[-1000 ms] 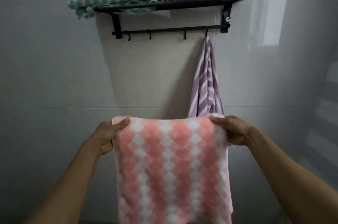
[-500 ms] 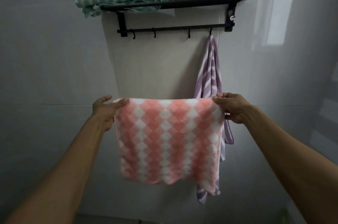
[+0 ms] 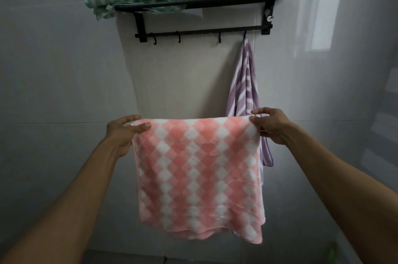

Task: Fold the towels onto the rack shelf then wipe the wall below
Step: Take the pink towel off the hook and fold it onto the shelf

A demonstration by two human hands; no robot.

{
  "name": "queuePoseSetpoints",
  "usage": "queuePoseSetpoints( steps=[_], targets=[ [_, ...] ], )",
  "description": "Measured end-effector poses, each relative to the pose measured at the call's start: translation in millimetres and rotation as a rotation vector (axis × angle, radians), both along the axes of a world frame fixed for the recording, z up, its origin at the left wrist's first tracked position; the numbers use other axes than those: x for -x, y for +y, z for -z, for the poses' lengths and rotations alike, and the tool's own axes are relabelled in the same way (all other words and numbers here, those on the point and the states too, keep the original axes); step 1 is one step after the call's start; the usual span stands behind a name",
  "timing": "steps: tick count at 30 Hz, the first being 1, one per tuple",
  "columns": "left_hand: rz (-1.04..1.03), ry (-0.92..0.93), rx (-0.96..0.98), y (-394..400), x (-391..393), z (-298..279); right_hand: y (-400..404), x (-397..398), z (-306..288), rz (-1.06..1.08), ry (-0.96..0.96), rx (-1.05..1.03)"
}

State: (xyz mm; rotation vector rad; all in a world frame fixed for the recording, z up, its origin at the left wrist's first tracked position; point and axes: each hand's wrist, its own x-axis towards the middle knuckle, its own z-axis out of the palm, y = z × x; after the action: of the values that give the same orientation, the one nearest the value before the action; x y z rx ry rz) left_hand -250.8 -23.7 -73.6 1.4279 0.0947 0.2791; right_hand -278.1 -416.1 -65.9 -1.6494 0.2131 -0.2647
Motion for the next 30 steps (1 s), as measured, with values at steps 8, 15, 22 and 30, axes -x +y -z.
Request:
queuePoseSetpoints(
  steps=[8, 15, 22, 30],
  targets=[
    [0.130, 0.031, -0.360, -1, 2, 5, 1, 7, -6, -0.128, 0.080, 0.197],
    [-0.078, -0.127, -0.305, -2, -3, 8, -3, 3, -1, -0.077, 0.021, 0.162],
    [-0.072, -0.109, -0.158, -1, -8, 4, -5, -2, -2, -0.021, -0.019, 0.100],
    [-0.007, -0.035, -0.467, -9, -7, 13, -6, 2, -2, -0.047, 0.026, 0.368]
  ],
)
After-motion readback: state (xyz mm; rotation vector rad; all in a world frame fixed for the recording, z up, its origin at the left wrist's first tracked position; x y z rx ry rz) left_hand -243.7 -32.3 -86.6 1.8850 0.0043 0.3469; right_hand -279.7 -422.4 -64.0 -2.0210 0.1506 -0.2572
